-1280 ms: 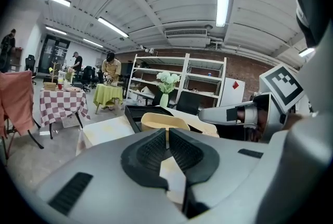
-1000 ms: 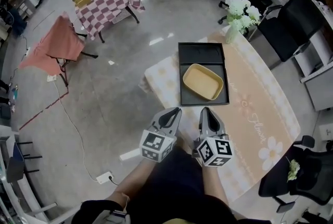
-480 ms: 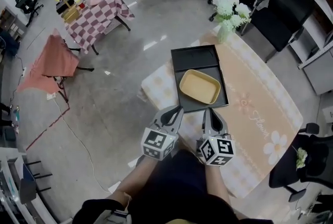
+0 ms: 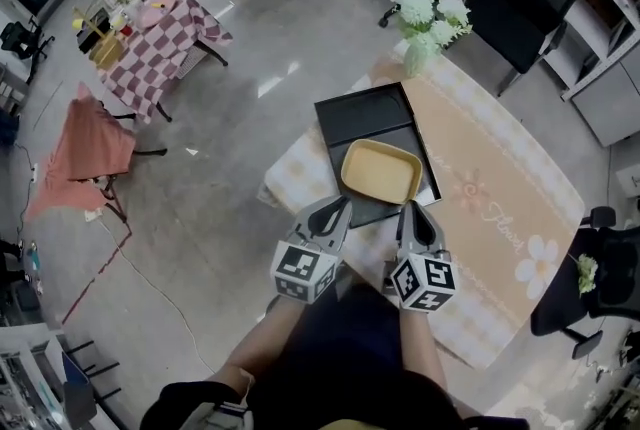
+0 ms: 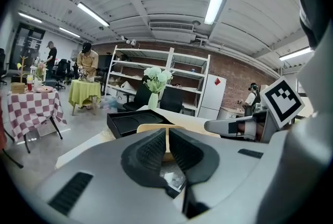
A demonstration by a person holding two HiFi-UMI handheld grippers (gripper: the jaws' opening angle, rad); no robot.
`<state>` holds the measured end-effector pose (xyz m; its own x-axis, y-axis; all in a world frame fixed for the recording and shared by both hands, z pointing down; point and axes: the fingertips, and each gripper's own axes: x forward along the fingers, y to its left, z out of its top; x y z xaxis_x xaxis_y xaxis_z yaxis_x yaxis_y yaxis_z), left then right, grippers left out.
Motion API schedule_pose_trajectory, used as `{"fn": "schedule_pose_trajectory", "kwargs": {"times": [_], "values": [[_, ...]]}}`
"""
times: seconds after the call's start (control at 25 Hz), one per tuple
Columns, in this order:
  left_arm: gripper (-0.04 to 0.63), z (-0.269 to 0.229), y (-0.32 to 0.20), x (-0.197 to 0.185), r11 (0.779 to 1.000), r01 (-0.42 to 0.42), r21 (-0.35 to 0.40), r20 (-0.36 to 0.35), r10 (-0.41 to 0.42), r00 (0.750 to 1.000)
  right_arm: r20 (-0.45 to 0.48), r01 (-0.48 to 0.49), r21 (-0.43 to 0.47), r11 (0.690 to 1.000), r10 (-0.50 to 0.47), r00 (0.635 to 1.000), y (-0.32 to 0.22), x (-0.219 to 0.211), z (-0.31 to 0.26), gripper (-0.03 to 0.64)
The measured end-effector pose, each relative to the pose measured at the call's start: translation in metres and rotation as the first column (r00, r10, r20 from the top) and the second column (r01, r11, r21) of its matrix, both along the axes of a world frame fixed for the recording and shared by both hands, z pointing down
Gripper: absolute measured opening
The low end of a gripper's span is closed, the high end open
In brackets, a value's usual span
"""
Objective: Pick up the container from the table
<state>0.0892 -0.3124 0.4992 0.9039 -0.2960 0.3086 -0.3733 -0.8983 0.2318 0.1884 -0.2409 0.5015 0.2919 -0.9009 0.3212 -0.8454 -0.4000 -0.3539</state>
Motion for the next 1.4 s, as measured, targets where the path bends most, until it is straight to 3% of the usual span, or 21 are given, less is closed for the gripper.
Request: {"fn": "schedule_pose_trajectory", "kwargs": {"times": [0.28,0.8,1.12,1.4], "values": [[0.026,0.006,-0.014,0.015,0.998,-0.06,-0.019,0.009,0.06,0.998,-0.007,-0.076,-0.035,0.996,0.076,0.997,-0.006,0.018,0.007,0.006],[0.026,0.017,-0.043,0.032,0.994,-0.095,-0.05,0.018,0.096,0.995,-0.016,-0.189,-0.099,0.977,0.188,0.982,-0.015,0.045,0.022,0.01],[0.026,0.03,-0.061,0.032,0.995,-0.08,-0.066,0.048,0.083,0.995,0.016,-0.203,-0.179,0.963,0.209,0.978,-0.017,0.051,0.041,0.125],[0.026,0.038,-0.073,0.031,0.994,-0.066,-0.082,0.061,0.072,0.996,0.039,-0.191,-0.244,0.951,0.206,0.978,-0.023,0.053,0.056,0.133]]}}
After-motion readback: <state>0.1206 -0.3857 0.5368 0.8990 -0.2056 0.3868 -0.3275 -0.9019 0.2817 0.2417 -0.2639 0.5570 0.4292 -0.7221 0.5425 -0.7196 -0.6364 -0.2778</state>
